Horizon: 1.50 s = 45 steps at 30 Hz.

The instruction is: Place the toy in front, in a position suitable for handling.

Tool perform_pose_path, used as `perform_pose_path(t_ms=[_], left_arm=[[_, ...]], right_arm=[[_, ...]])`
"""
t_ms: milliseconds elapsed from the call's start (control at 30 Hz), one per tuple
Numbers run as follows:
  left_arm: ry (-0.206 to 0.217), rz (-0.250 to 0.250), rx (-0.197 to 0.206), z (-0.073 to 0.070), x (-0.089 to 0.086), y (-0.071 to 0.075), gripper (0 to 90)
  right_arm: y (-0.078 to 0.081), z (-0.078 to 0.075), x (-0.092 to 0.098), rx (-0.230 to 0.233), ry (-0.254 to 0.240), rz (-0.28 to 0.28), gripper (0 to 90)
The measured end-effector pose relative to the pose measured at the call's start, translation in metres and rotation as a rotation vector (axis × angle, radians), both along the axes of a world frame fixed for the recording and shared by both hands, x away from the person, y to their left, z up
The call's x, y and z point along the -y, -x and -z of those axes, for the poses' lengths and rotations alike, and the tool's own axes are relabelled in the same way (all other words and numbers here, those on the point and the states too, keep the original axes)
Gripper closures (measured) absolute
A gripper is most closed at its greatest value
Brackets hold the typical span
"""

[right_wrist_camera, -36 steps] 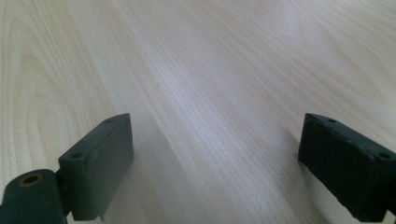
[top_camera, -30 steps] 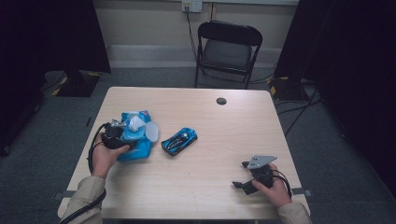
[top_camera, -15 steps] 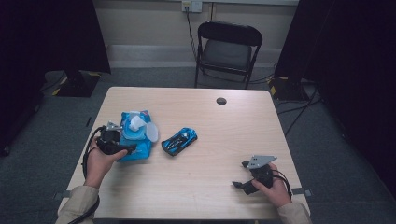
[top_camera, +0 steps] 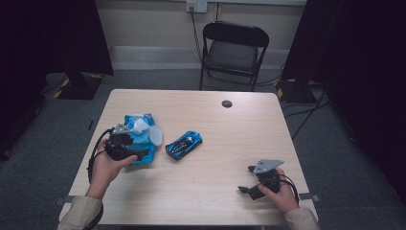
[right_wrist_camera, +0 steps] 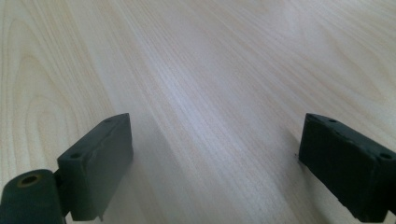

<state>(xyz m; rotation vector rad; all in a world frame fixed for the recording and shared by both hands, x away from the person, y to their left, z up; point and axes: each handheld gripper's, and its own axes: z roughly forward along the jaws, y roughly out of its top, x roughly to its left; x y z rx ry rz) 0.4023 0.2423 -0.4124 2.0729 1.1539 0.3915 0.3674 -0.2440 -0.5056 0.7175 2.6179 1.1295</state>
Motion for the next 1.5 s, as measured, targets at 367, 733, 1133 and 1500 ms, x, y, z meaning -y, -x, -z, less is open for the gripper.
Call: perform_pose_path(t_ms=[367,733,1133,1500], left_arm=[[0.029,0.068,0.02,-0.001,0.035,-0.01,19.4],[0.027,0.124,0.017,0.006,0.068,-0.026,19.3],[0.026,0.14,-0.02,0.032,0.096,-0.055,19.0],[-0.005,0.149,-0.035,0.051,0.115,-0.072,18.6]], right_arm=[[0.0,0.0,0.0,0.0,0.0,0.001,9.1],[0.0,0.0,0.0,0.0,0.0,0.0,9.1],[0.0,0.0,0.0,0.001,0.0,-0.001,9.1],[0.0,0.0,0.0,0.001,0.0,0.0,9.1]])
